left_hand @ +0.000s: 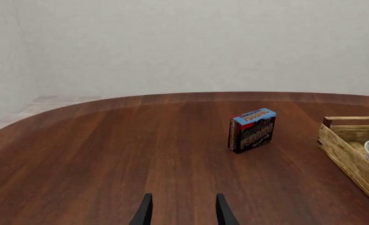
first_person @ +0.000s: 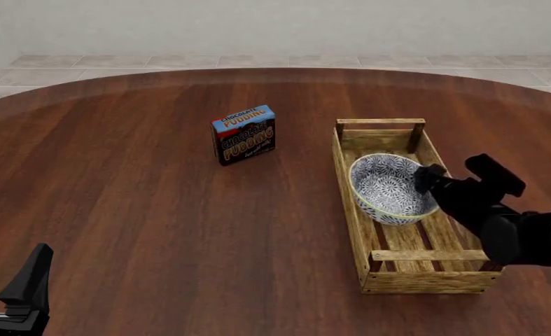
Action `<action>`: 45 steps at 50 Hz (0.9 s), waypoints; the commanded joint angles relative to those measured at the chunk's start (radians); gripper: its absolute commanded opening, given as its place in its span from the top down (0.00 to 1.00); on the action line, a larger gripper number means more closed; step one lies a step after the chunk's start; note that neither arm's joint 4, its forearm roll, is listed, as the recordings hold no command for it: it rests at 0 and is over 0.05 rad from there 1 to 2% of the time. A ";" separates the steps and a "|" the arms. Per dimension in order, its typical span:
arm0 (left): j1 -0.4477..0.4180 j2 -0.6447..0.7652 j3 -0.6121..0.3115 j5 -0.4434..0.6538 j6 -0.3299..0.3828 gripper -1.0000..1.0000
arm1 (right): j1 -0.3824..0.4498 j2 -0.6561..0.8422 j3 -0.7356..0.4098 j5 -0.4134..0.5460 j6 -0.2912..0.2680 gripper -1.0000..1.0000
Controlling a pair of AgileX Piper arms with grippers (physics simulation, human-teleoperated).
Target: Pick up the bowl on the left and put it in the tray.
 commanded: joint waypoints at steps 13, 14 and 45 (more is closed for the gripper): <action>0.000 0.000 0.000 0.000 0.000 0.00 | 0.055 -0.339 0.081 0.127 -0.069 0.00; 0.000 0.000 0.000 0.000 0.000 0.00 | 0.064 -0.357 0.085 0.136 -0.065 0.00; 0.000 0.000 0.000 0.000 0.000 0.00 | 0.402 -0.369 0.117 0.139 -0.170 0.00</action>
